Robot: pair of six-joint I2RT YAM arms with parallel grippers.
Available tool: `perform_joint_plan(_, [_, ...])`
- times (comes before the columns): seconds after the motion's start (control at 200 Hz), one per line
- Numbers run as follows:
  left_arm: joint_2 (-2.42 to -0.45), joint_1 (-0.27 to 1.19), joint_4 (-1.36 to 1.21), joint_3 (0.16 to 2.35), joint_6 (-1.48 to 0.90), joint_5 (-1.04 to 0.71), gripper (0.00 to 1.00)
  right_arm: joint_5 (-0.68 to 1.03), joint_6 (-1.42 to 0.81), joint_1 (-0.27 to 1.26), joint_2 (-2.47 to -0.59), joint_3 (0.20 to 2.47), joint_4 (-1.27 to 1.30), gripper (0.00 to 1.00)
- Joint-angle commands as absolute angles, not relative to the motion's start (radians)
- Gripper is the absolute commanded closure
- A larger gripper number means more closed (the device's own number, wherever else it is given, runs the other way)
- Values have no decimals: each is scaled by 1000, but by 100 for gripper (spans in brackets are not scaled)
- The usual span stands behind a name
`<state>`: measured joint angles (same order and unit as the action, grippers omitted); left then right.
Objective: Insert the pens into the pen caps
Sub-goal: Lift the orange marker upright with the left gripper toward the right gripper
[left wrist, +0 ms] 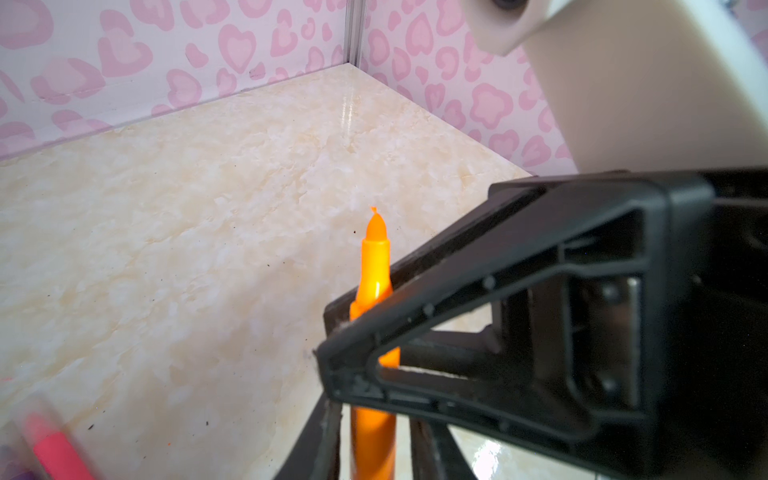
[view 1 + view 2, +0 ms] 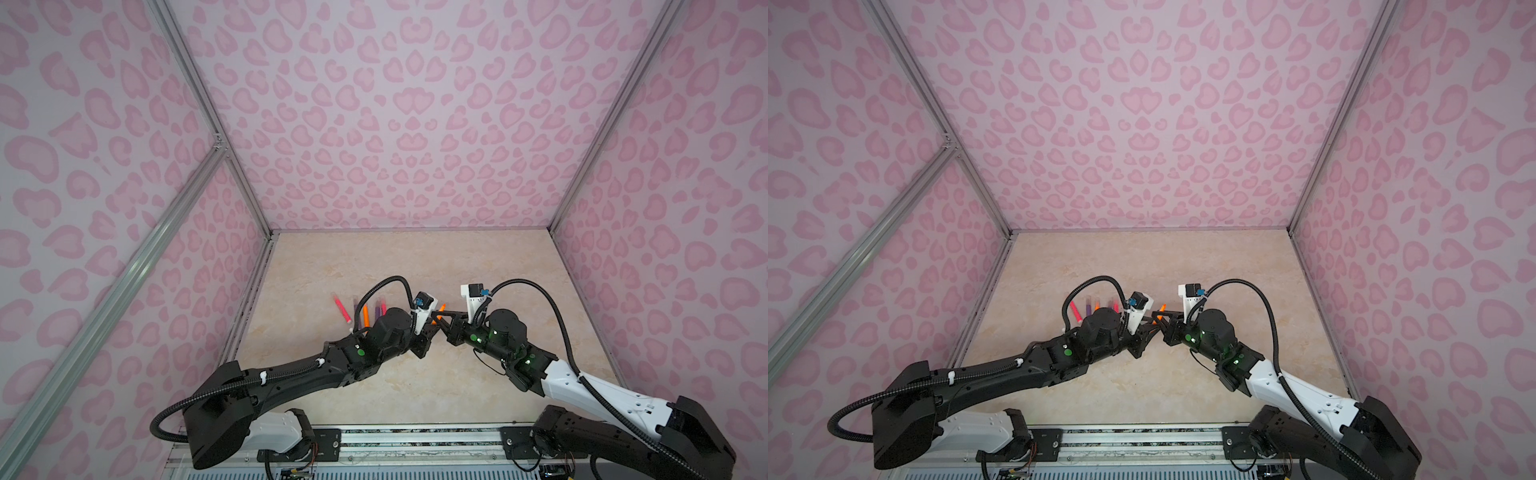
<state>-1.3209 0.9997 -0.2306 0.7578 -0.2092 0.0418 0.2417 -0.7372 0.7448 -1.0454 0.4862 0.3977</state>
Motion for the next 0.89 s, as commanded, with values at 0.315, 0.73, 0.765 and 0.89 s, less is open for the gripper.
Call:
perform_joint_plan(0.315, [-1344,1000,-254,785,-210,58,79,273,-761,751,-1050,476,448,100])
perform_joint_plan(0.73, [-1298,915,-209,759,-345,282,96,147,-741,751,-1025,487,337,36])
perform_joint_plan(0.765, [-1281,886,-212,735,-373,313,96,93,-745,751,-1018,494,293,34])
perform_joint_plan(0.89, [-1217,794,-168,672,-476,443,96,-204,-830,744,-1017,541,13,31])
